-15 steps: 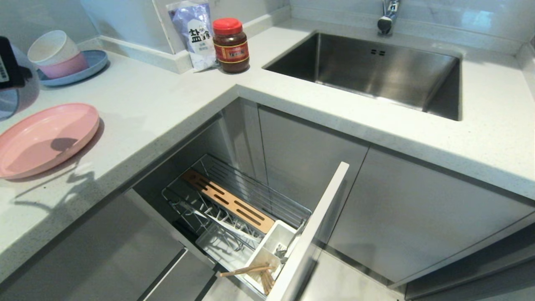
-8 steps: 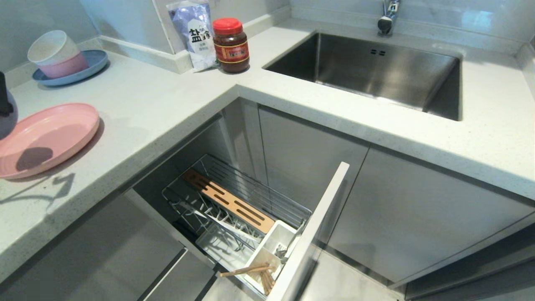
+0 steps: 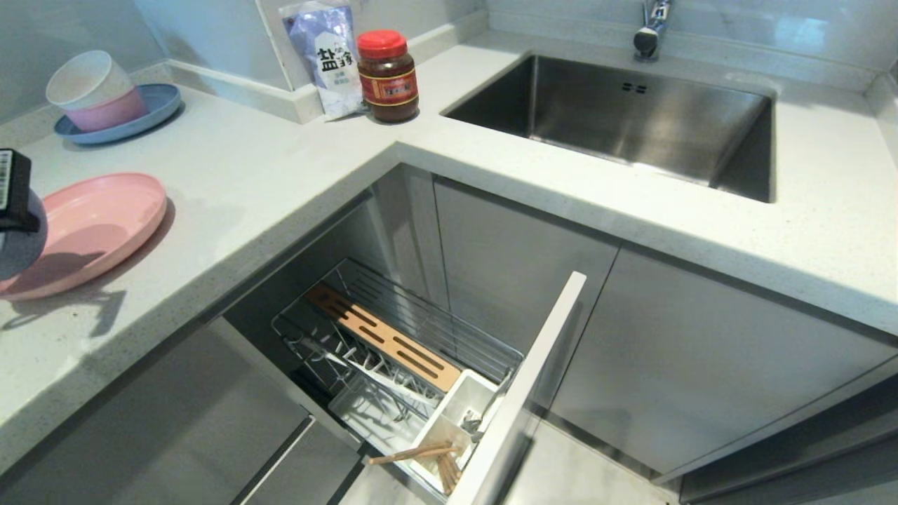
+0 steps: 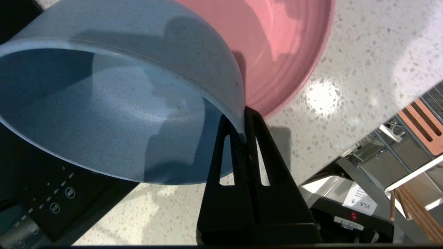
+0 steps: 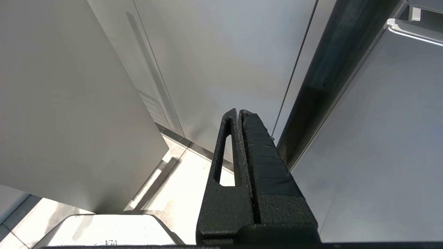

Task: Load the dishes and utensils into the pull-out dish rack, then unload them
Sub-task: Take the bowl out of the cupboard

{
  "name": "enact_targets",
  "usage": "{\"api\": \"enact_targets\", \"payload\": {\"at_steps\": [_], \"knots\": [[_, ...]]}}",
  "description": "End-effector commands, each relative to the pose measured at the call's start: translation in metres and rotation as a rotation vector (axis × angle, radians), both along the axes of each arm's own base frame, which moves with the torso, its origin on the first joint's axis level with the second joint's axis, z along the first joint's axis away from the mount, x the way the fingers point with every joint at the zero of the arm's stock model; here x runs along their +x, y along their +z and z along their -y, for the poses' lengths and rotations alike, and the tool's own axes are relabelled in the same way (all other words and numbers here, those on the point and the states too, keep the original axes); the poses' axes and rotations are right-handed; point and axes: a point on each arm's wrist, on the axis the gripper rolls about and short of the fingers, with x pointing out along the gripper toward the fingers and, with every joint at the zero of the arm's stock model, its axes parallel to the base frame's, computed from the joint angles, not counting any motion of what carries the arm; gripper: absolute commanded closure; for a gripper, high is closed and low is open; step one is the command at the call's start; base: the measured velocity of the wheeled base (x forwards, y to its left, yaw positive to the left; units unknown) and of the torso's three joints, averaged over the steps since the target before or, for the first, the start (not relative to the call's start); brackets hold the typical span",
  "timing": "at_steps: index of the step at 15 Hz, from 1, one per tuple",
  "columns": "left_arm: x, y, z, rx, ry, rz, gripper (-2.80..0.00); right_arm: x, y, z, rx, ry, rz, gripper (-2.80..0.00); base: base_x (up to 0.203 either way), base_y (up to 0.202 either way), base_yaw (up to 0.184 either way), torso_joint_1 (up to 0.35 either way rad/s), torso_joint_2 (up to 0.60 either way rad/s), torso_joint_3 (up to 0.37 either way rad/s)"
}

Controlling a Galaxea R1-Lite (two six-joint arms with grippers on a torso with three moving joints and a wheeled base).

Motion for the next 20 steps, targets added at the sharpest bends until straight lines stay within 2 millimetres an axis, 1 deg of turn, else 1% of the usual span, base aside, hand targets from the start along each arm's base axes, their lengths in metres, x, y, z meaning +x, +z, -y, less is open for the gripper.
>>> {"api": "enact_targets", "payload": {"at_steps": [1,4,9,16,17,20], "knots": [[0.016,-0.005,-0.003,-0.01,0.003,-0.036,0.0,0.0,-0.001,0.0,0.0,0.001,0.002,0.0,0.0,0.0,0.0,0.0,0.0,0.0],[0.022,-0.007,-0.004,-0.013,-0.001,-0.046,0.0,0.0,-0.001,0.0,0.0,0.001,0.002,0.0,0.0,0.0,0.0,0.0,0.0,0.0],[0.04,-0.015,-0.005,-0.003,-0.012,-0.076,0.0,0.0,-0.001,0.0,0.0,0.0,0.003,0.0,0.0,0.0,0.0,0.0,0.0,0.0],[0.046,-0.018,-0.006,-0.001,-0.012,-0.084,0.0,0.0,-0.001,0.0,0.0,0.0,0.002,0.0,0.0,0.0,0.0,0.0,0.0,0.0],[0.046,-0.018,-0.006,-0.001,-0.012,-0.083,-2.8,0.0,0.0,0.0,0.0,0.001,0.003,0.0,0.0,0.0,0.0,0.0,0.0,0.0],[0.044,-0.017,-0.005,-0.002,-0.012,-0.077,-2.8,0.0,-0.001,0.0,0.0,0.0,0.003,0.0,0.0,0.0,0.0,0.0,0.0,0.0]]}}
